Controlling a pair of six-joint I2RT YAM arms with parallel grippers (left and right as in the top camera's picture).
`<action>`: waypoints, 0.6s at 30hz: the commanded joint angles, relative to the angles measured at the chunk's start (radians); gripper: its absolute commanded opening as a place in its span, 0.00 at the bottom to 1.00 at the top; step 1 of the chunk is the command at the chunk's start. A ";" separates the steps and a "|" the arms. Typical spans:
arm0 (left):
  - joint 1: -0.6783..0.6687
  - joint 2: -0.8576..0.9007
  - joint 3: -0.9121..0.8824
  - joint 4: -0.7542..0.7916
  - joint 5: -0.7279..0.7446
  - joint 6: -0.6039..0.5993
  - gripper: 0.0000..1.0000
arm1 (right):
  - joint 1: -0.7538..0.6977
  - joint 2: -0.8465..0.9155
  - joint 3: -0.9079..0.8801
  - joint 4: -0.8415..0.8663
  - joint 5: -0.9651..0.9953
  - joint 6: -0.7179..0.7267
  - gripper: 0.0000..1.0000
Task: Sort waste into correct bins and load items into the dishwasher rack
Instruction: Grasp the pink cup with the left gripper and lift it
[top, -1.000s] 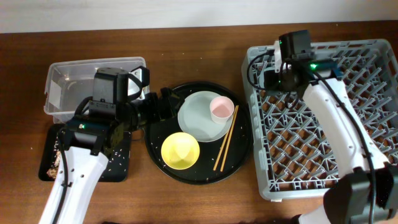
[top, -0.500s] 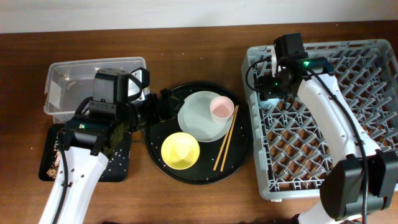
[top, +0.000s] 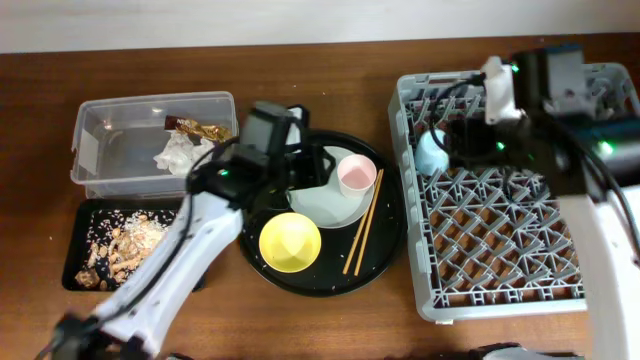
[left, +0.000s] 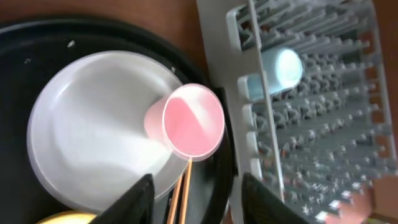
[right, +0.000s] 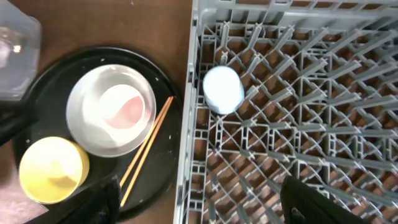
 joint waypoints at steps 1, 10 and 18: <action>-0.037 0.139 0.005 0.107 -0.081 -0.018 0.42 | -0.003 -0.057 0.015 -0.024 -0.012 0.008 0.81; -0.054 0.336 0.005 0.221 -0.087 -0.037 0.42 | -0.003 -0.066 0.014 -0.041 -0.011 0.008 0.81; -0.069 0.338 0.006 0.219 -0.127 -0.036 0.00 | -0.003 -0.067 0.015 -0.035 -0.012 0.008 0.81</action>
